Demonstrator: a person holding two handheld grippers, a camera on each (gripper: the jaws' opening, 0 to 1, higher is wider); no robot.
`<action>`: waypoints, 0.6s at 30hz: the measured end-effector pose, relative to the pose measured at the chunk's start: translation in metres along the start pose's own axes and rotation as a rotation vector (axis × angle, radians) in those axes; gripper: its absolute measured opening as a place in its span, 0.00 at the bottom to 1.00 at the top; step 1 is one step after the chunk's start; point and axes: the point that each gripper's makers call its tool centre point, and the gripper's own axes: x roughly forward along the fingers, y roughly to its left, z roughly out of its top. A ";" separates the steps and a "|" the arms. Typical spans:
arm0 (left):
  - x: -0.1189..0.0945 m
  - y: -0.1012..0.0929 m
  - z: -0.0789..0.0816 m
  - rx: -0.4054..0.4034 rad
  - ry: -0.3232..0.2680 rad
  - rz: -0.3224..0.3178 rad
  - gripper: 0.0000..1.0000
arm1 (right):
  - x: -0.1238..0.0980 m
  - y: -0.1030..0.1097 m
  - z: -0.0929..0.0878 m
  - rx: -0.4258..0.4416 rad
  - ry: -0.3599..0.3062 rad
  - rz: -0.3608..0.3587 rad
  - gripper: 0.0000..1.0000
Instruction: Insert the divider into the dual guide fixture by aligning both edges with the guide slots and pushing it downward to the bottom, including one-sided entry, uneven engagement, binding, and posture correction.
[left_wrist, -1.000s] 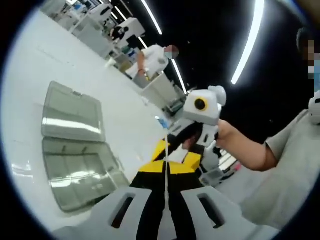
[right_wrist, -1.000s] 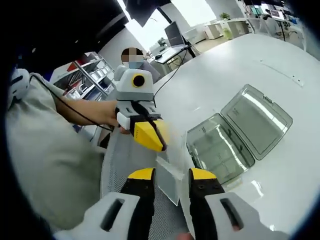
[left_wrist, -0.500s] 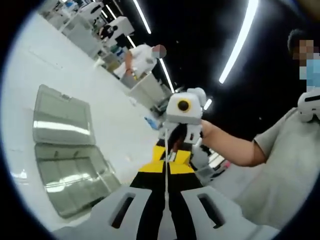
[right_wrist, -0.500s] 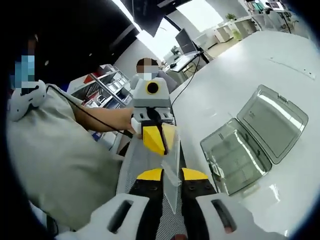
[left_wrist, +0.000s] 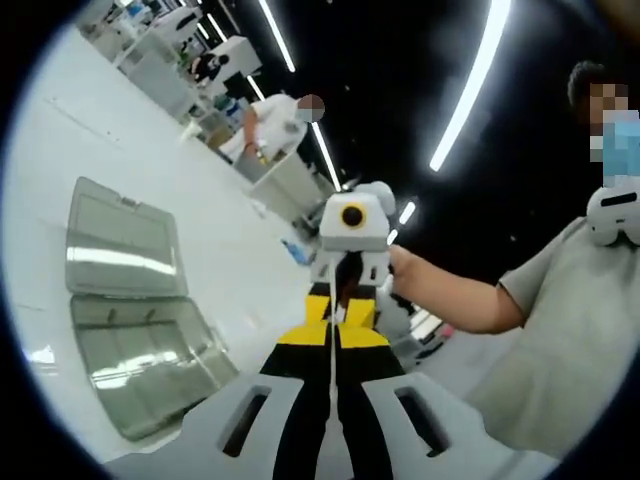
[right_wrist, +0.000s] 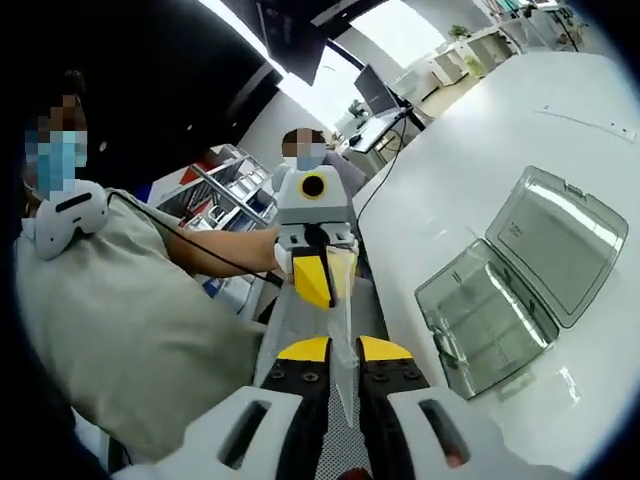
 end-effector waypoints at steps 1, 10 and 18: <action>0.000 0.000 0.000 0.002 0.001 0.001 0.00 | 0.000 0.000 0.000 0.001 0.001 0.002 0.05; 0.001 -0.003 0.000 -0.002 -0.004 -0.012 0.00 | 0.002 0.004 0.004 0.036 -0.028 0.042 0.06; -0.001 -0.003 0.000 -0.005 -0.012 -0.014 0.00 | 0.004 0.008 0.004 0.054 -0.042 0.072 0.03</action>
